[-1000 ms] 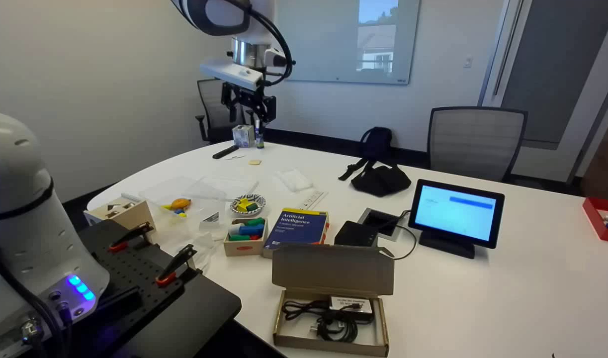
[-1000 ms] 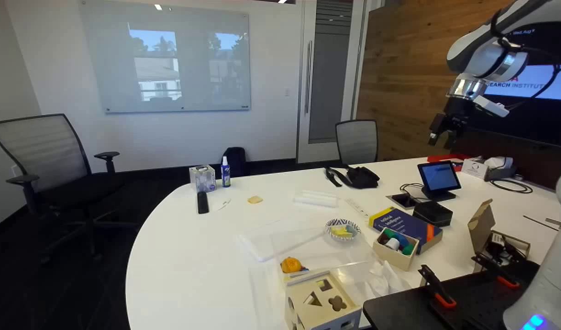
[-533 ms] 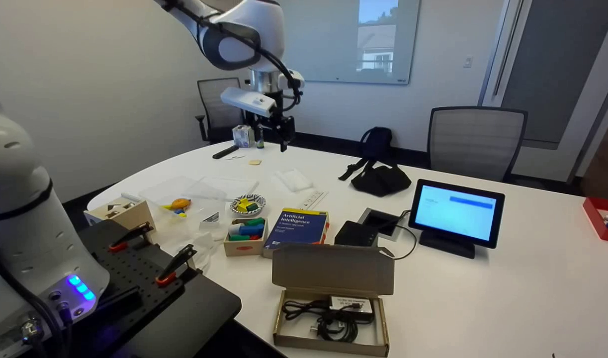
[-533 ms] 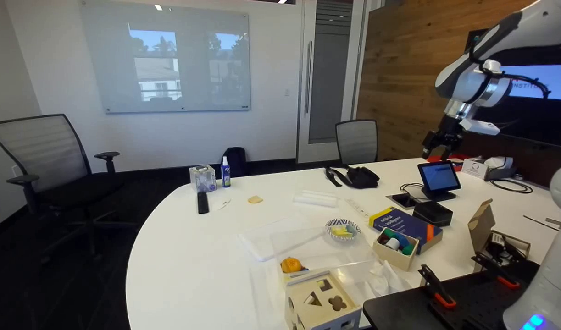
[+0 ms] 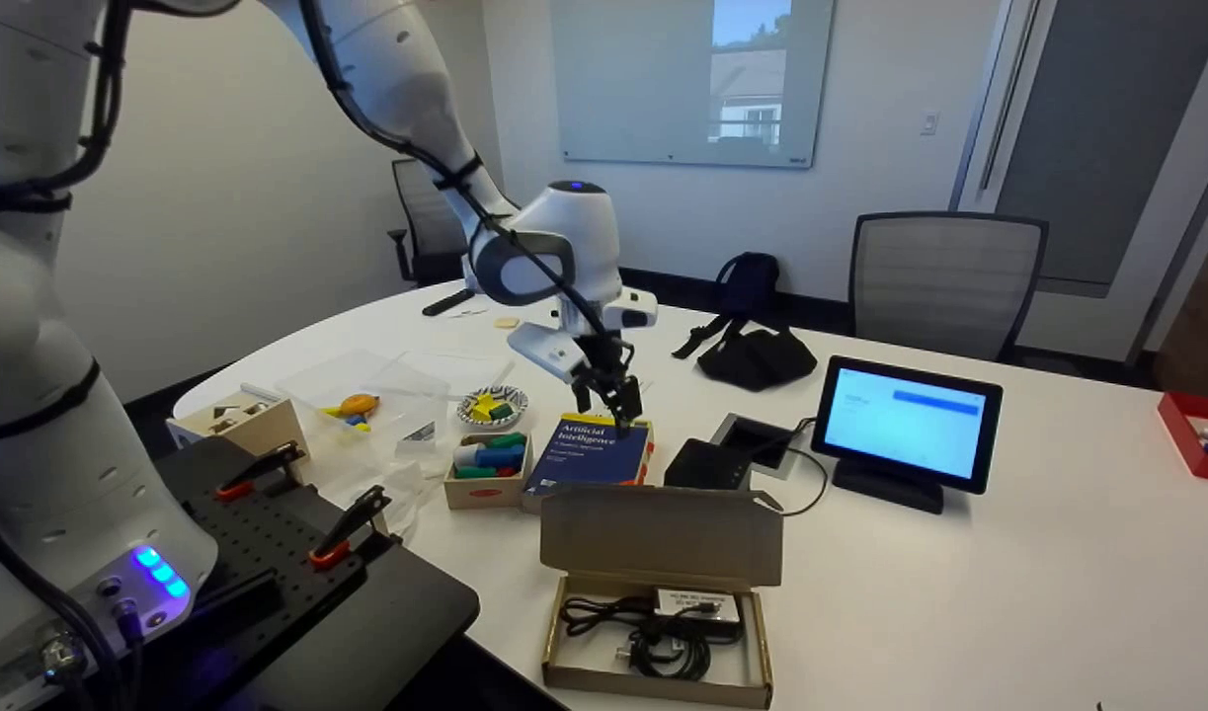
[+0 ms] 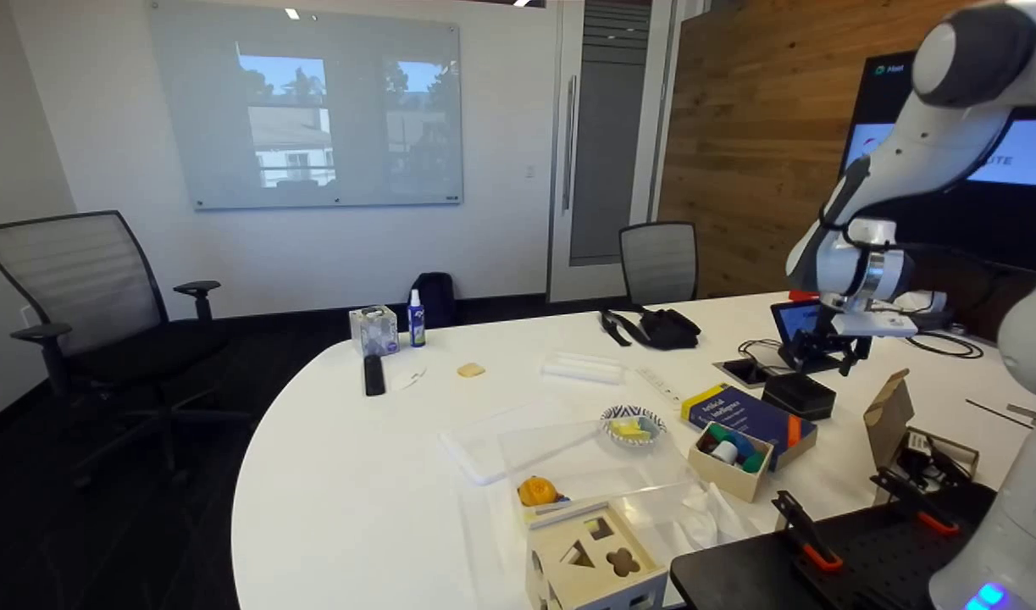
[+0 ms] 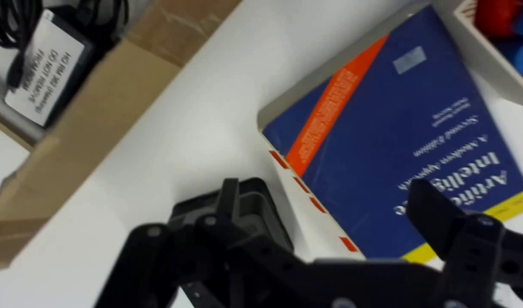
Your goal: Close the cardboard box
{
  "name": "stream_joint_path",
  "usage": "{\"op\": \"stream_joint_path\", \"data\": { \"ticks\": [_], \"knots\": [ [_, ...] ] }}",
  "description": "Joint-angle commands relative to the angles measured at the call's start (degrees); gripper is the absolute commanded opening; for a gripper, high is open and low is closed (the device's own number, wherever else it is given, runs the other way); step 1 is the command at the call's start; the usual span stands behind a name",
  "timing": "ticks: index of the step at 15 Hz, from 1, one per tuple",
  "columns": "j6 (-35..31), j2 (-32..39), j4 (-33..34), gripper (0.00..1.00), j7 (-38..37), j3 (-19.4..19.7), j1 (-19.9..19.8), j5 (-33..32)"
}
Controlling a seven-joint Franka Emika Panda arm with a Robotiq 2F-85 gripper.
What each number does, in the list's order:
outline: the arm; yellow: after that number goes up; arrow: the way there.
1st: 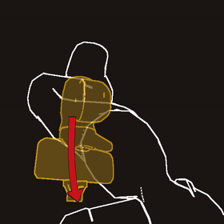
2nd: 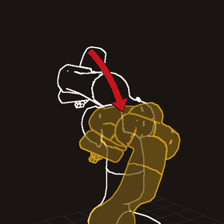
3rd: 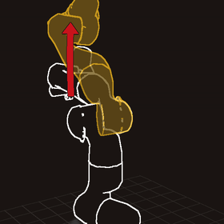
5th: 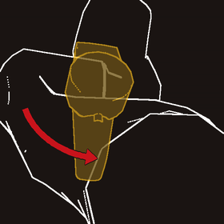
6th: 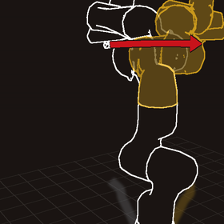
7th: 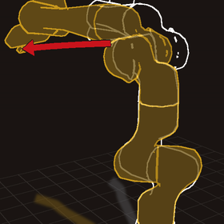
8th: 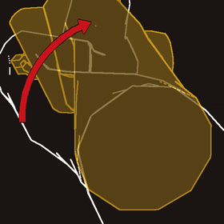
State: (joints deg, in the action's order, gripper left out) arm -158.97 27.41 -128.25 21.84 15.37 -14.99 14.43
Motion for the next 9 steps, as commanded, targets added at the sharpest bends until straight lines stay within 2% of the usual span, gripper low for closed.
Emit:
{"op": "stream_joint_path", "data": {
  "ticks": [1, 5, 9],
  "knots": [
    [0.1, 7.8, 6.4, 1.0, -12.1, 2.8, -0.8, -7.1],
    [3.7, 13.1, 11.0, 1.0, -23.8, 10.7, 2.7, -16.2],
    [7.6, 15.8, 12.2, 1.0, -28.7, 14.0, 3.8, -21.7]
  ]
}}
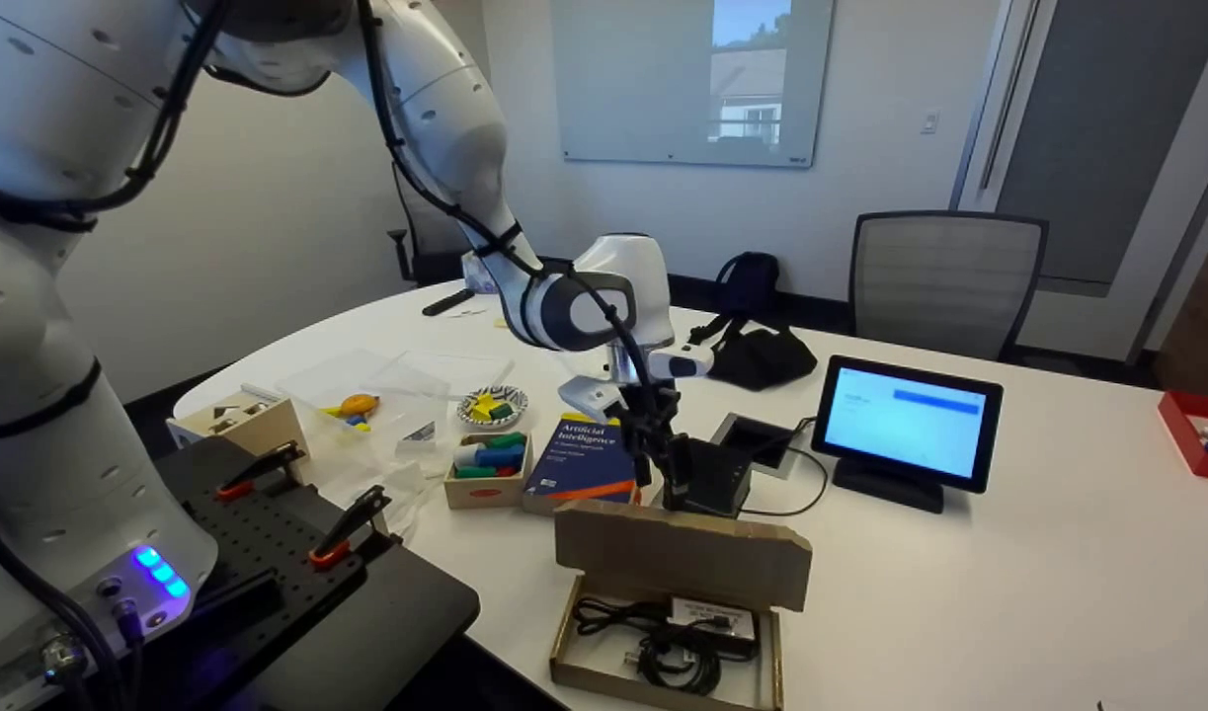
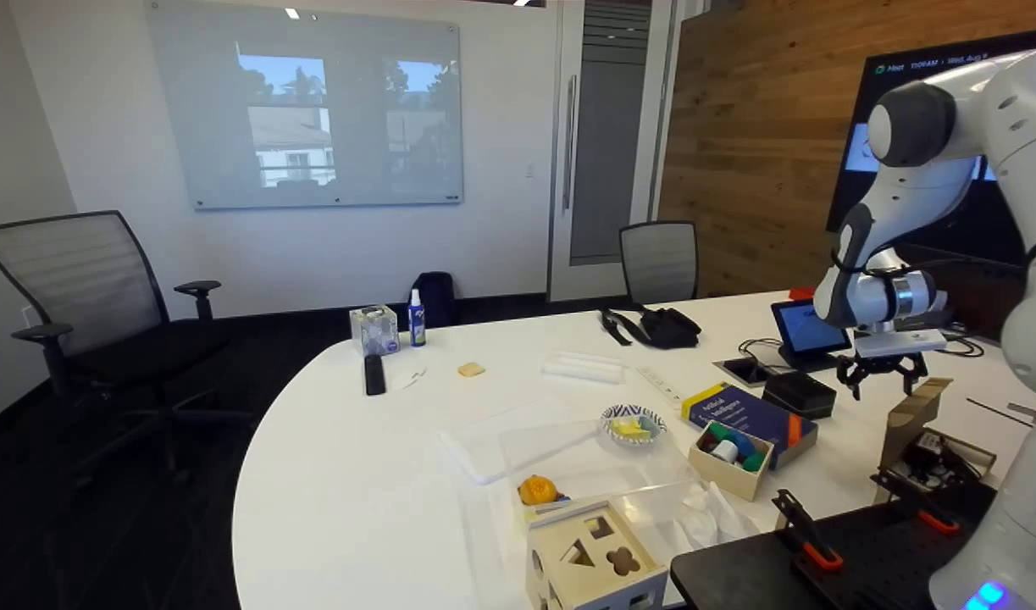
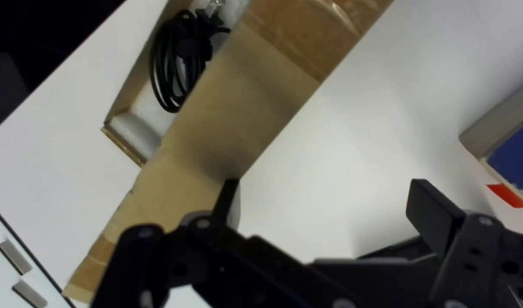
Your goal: Close the cardboard box
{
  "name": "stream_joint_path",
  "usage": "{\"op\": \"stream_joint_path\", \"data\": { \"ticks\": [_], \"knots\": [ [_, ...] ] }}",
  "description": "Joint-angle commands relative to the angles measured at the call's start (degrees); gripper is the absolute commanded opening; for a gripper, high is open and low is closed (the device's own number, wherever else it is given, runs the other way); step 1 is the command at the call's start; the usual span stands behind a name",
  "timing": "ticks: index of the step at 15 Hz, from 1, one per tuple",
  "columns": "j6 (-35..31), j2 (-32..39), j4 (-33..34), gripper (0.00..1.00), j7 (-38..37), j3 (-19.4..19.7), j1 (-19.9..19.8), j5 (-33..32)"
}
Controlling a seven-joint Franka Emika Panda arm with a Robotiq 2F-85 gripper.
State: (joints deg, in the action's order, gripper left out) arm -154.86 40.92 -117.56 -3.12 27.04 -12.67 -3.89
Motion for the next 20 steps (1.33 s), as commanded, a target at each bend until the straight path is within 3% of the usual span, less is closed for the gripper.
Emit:
{"op": "stream_joint_path", "data": {
  "ticks": [1, 6, 9, 15, 20],
  "knots": [
    [4.6, 2.6, 1.5, 1.0, -4.3, 2.5, 1.4, -4.2],
    [9.7, 4.0, 0.0, 1.0, -6.0, 5.0, 1.6, -9.3],
    [8.6, 7.0, -0.7, 1.0, -8.9, 7.1, 1.7, -12.0],
    [-6.2, 16.9, -0.8, 1.0, -14.4, 5.8, -1.9, -7.1],
    [-18.5, 24.0, 1.4, 1.0, -16.0, 3.4, -4.5, 4.8]
  ]
}}
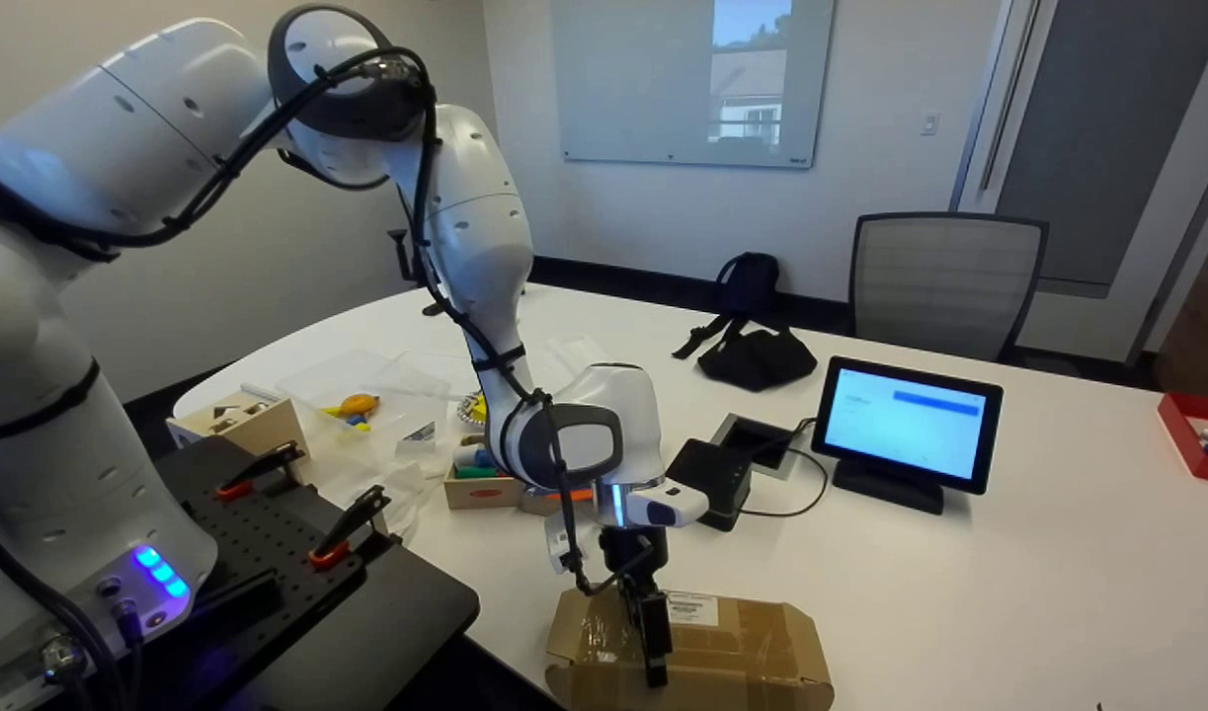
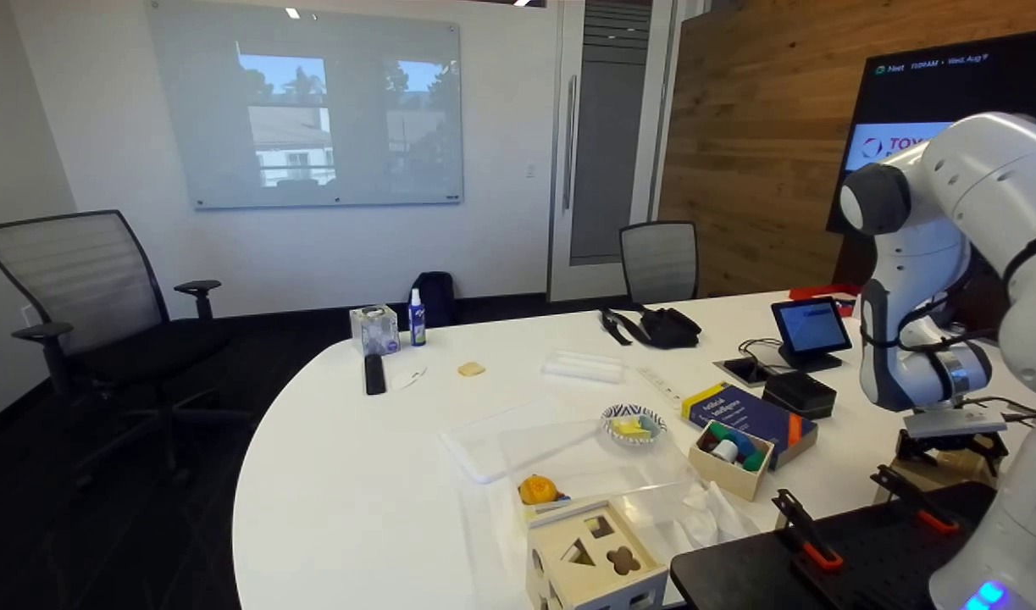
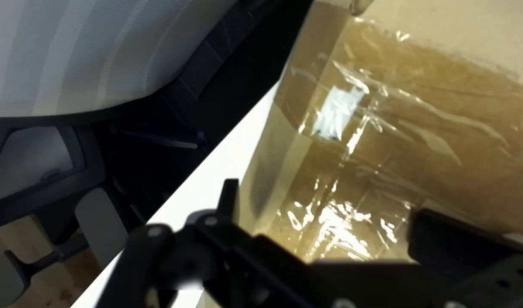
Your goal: Close the cardboard box
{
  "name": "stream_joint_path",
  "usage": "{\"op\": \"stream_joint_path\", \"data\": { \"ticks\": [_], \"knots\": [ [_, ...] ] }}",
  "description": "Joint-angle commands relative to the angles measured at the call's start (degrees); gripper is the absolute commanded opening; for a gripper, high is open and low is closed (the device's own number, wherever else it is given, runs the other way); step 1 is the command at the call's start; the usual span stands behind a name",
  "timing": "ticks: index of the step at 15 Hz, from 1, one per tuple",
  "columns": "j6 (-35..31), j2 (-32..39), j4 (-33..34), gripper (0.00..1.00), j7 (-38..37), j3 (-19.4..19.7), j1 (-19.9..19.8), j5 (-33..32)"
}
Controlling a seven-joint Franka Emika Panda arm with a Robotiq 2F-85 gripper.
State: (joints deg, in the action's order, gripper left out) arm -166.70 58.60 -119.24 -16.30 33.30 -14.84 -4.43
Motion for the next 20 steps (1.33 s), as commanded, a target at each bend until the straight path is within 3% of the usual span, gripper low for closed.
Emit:
{"op": "stream_joint_path", "data": {
  "ticks": [1, 8, 14, 20],
  "knots": [
    [-8.2, 7.0, 3.7, 1.0, -2.6, -3.5, -3.0, 7.4],
    [-13.2, 7.5, 4.2, 1.0, -1.7, -8.8, -7.5, 18.0],
    [-8.1, -6.0, -2.2, 1.0, 4.2, -12.0, -7.8, 16.6],
    [6.1, -19.6, -8.6, 1.0, 12.5, -14.8, -4.7, 10.9]
  ]
}}
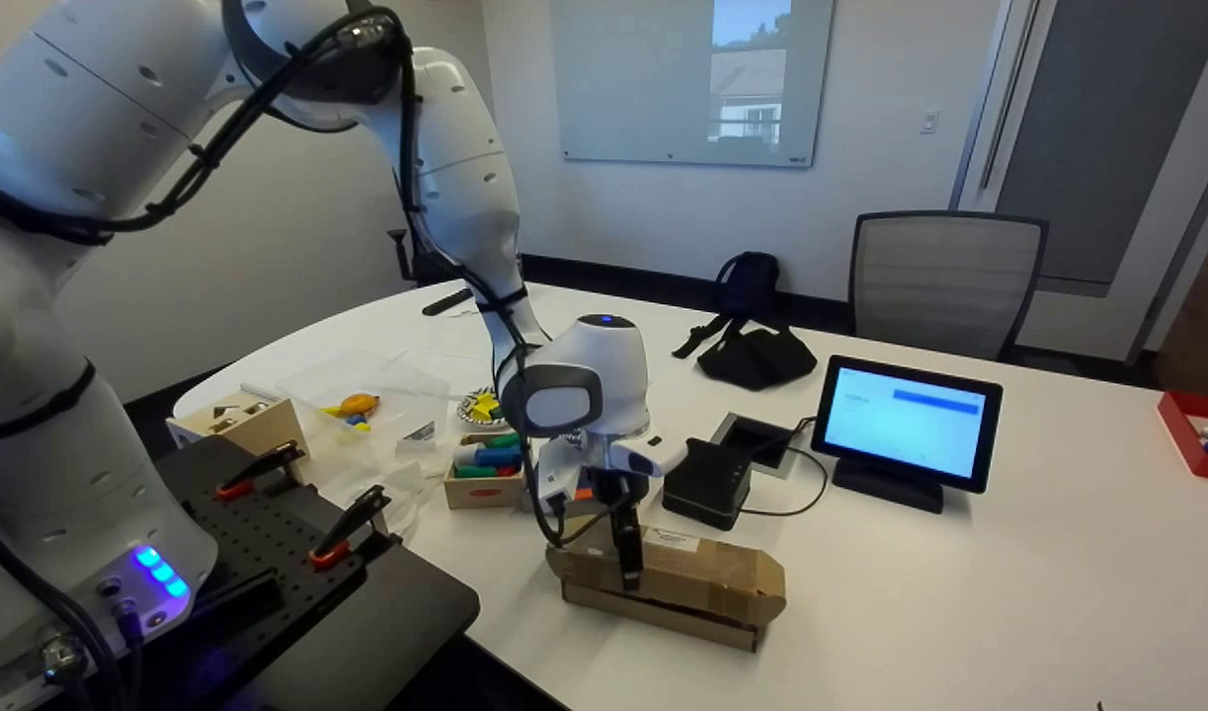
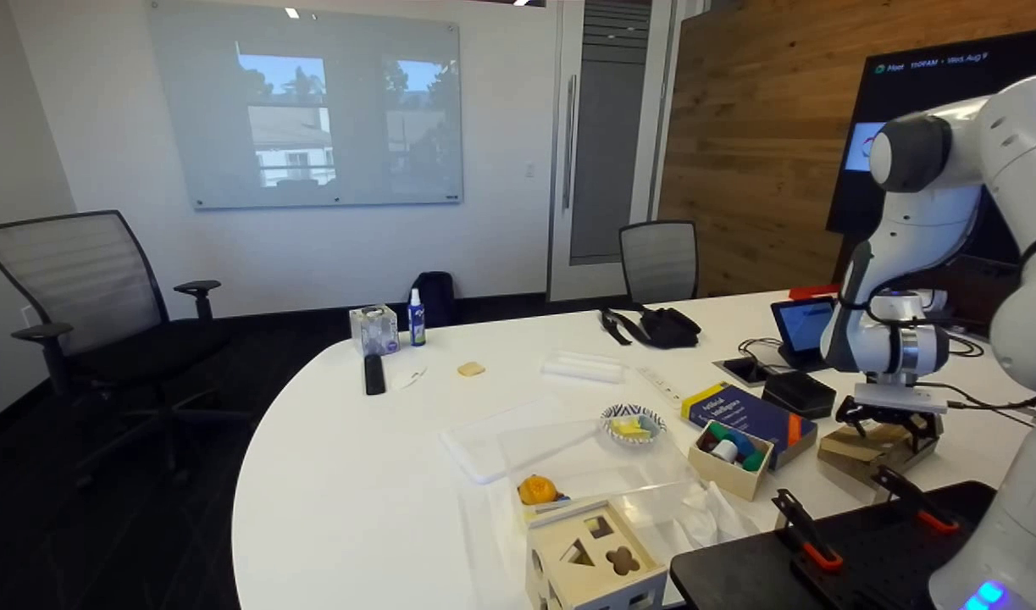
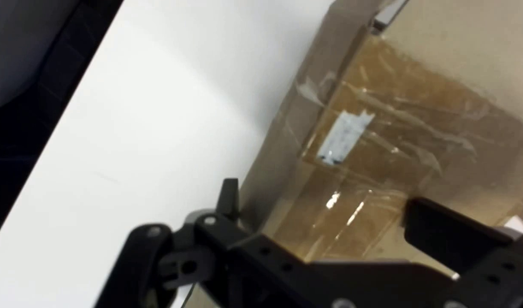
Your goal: Close the cardboard box
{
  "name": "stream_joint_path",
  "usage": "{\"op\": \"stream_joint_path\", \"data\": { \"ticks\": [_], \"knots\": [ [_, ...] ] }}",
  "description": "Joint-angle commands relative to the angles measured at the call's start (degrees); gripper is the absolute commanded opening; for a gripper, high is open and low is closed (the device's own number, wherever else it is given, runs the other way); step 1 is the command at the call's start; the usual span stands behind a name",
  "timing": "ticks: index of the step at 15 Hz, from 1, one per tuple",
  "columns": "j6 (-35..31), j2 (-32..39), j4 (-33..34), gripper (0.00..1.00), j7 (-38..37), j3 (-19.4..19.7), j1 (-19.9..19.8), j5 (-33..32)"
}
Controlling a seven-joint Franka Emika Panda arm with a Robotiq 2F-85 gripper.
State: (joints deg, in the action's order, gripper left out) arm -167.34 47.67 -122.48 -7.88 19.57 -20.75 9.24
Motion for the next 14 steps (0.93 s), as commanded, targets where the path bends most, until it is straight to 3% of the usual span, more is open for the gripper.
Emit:
{"op": "stream_joint_path", "data": {
  "ticks": [1, 7, 14],
  "knots": [
    [10.1, -11.0, -5.8, 1.0, 5.6, -1.5, 1.2, -3.9],
    [29.3, -25.6, -3.2, 1.0, 11.9, -1.5, 1.5, -9.4],
    [36.4, -37.5, -1.2, 1.0, 16.9, -3.1, 1.5, -7.1]
  ]
}}
